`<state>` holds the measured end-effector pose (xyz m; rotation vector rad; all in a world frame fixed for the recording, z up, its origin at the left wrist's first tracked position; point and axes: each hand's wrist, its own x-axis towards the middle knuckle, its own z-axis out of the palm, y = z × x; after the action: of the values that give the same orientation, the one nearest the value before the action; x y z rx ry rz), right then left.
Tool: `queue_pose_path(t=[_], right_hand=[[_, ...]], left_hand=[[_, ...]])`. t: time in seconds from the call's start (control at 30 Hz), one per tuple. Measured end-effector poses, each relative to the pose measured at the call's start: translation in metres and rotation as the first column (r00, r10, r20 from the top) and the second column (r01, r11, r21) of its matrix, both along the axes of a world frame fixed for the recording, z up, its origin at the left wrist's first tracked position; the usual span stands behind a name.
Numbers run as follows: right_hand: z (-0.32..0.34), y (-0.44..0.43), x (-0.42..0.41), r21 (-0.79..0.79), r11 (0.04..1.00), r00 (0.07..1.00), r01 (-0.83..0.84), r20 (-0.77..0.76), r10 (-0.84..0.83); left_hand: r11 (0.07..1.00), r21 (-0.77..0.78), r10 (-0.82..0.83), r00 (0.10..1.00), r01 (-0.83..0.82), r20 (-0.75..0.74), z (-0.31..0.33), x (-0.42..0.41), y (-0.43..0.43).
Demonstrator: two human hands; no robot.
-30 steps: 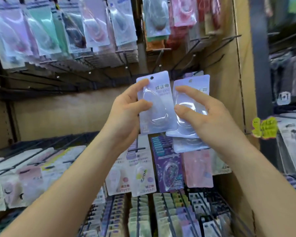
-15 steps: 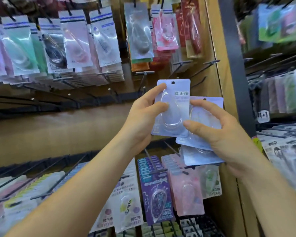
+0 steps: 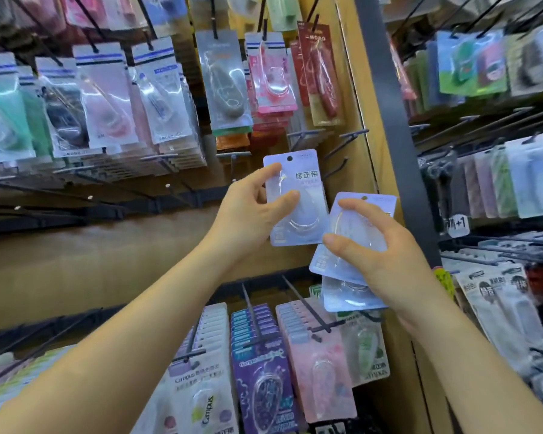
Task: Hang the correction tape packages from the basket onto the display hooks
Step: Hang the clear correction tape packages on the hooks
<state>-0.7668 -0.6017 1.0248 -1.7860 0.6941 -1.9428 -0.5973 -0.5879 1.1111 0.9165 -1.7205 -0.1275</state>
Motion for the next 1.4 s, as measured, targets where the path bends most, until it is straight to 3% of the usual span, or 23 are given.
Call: queue_pose_path(t=[0.13, 0.23, 0.3, 0.5, 0.6, 0.8, 0.9, 1.07, 1.23, 1.4], right_hand=[[0.002, -0.003, -0.004, -0.018, 1.000, 0.997, -0.010, -0.071, 0.009], [-0.001, -0.003, -0.007, 0.008, 0.988, 0.988, -0.153, 0.021, 0.153], [-0.002, -0.003, -0.009, 0.036, 0.966, 0.963, -0.258, 0.086, 0.254], [0.003, -0.006, -0.013, 0.101, 0.936, 0.941, -0.338, 0.029, 0.337], [0.004, -0.011, -0.012, 0.108, 0.945, 0.950, -0.310, 0.002, 0.311], [0.002, -0.021, -0.005, 0.124, 0.945, 0.952, -0.304, -0.011, 0.307], [0.007, -0.025, -0.002, 0.117, 0.949, 0.956, -0.292, -0.007, 0.294], [0.010, -0.033, -0.003, 0.119, 0.967, 0.973, -0.224, -0.019, 0.228], [0.005, -0.042, -0.004, 0.090, 0.984, 0.986, -0.155, -0.056, 0.160], [0.007, -0.049, -0.002, 0.073, 0.991, 0.990, -0.115, -0.076, 0.120]], left_hand=[[0.999, -0.018, 0.033, 0.992, -0.031, 0.126, 0.008, 0.000, 0.005], [1.000, 0.008, 0.010, 0.990, -0.011, 0.139, 0.011, -0.002, 0.006], [1.000, 0.000, 0.004, 0.994, -0.004, 0.107, 0.011, -0.004, 0.005], [0.990, -0.131, 0.035, 0.992, -0.051, -0.117, 0.005, -0.015, -0.004], [0.988, -0.136, 0.041, 0.975, -0.072, -0.219, 0.006, -0.017, -0.009], [0.984, 0.169, -0.016, 0.977, 0.054, -0.215, 0.018, -0.018, -0.026], [0.986, 0.164, 0.013, 0.959, 0.035, -0.284, 0.024, -0.019, -0.038], [0.983, 0.143, 0.150, 0.959, -0.117, -0.242, 0.019, -0.012, -0.061], [0.925, 0.367, -0.019, 0.978, 0.097, -0.209, 0.003, 0.015, -0.063], [0.963, 0.263, 0.112, 0.978, -0.063, -0.177, 0.008, 0.026, -0.090]])
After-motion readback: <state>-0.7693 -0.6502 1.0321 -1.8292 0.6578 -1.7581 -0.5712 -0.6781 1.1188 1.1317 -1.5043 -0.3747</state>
